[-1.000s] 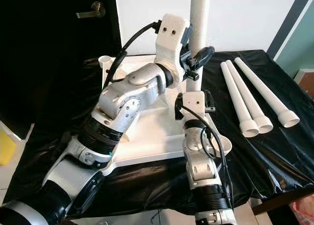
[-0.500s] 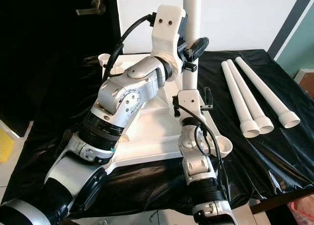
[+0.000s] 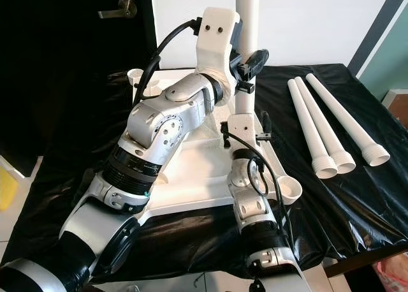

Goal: Building children table

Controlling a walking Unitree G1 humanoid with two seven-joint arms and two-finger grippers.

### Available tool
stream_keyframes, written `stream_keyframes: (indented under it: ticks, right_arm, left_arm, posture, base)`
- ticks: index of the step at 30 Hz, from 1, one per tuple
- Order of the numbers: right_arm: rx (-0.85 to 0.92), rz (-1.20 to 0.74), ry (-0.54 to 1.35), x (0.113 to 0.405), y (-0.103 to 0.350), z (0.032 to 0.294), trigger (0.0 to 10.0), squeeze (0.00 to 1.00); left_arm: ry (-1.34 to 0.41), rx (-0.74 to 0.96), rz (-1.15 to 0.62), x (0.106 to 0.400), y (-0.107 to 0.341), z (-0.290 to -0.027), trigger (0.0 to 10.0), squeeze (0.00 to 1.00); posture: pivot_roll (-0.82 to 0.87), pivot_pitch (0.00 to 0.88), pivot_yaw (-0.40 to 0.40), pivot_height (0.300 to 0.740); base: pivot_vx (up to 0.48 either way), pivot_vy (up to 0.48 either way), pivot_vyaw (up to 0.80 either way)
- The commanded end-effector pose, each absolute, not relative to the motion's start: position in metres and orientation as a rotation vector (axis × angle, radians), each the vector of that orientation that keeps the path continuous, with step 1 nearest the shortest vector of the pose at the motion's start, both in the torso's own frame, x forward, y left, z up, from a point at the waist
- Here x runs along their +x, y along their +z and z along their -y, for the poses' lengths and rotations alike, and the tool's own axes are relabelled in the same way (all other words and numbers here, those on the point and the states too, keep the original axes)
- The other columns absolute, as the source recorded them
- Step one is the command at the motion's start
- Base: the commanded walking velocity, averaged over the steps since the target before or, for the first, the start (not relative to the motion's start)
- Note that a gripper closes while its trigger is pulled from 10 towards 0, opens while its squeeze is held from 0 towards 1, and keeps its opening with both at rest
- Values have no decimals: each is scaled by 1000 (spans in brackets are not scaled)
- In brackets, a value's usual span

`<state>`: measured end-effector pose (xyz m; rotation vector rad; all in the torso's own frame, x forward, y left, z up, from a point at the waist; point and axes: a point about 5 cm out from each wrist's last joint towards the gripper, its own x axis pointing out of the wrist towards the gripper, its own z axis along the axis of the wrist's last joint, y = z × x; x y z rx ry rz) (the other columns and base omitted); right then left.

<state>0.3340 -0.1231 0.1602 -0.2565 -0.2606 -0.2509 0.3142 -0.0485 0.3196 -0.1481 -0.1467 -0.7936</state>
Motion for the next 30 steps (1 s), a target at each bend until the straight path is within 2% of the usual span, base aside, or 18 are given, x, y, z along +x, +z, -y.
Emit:
stream_keyframes:
  ticks: [1, 2, 3, 15, 16, 17, 27, 28, 30]
  right_arm:
    - [-238, 252, -261, 335, 158, 125, 745, 0]
    - [-238, 252, -261, 335, 158, 125, 745, 0]
    - [-237, 253, -262, 336, 157, 125, 0, 0]
    - [-218, 241, -297, 337, 153, 129, 0, 0]
    - [-217, 240, -299, 338, 154, 129, 10000, 0]
    - [-207, 238, -299, 338, 154, 129, 10000, 0]
    - [-155, 212, -297, 340, 154, 130, 10000, 0]
    - [-113, 196, -299, 341, 155, 133, 10000, 0]
    - [-79, 186, -306, 342, 156, 136, 10000, 0]
  left_arm:
    - [-824, -150, 169, 307, 328, 56, 10000, 0]
    - [-824, -150, 169, 307, 328, 56, 10000, 0]
    - [-825, -151, 169, 307, 328, 56, 10000, 0]
    - [-833, -144, 183, 305, 330, 57, 10000, 0]
    - [-851, -152, 194, 303, 331, 57, 10000, 0]
    - [-885, -176, 210, 300, 333, 58, 10000, 1000]
    - [-940, -199, 243, 294, 335, 60, 10000, 1000]
    - [-946, -174, 250, 293, 334, 61, 10000, 0]
    - [-951, -151, 267, 293, 334, 61, 10000, 0]
  posture:
    - [29, 3, -46, 740]
    - [29, 3, -46, 740]
    - [29, 3, -46, 740]
    - [31, 0, -48, 740]
    - [30, 0, -49, 740]
    - [30, 0, -49, 740]
    - [28, 0, -48, 740]
    - [23, 0, -46, 740]
    - [22, 0, -46, 740]
  base:
    - [0, 0, 0]
    - [0, 0, 0]
    - [0, 0, 0]
    - [0, 0, 0]
    - [0, 0, 0]
    - [0, 0, 0]
    - [0, 0, 0]
    - [0, 0, 0]
    - [0, 0, 0]
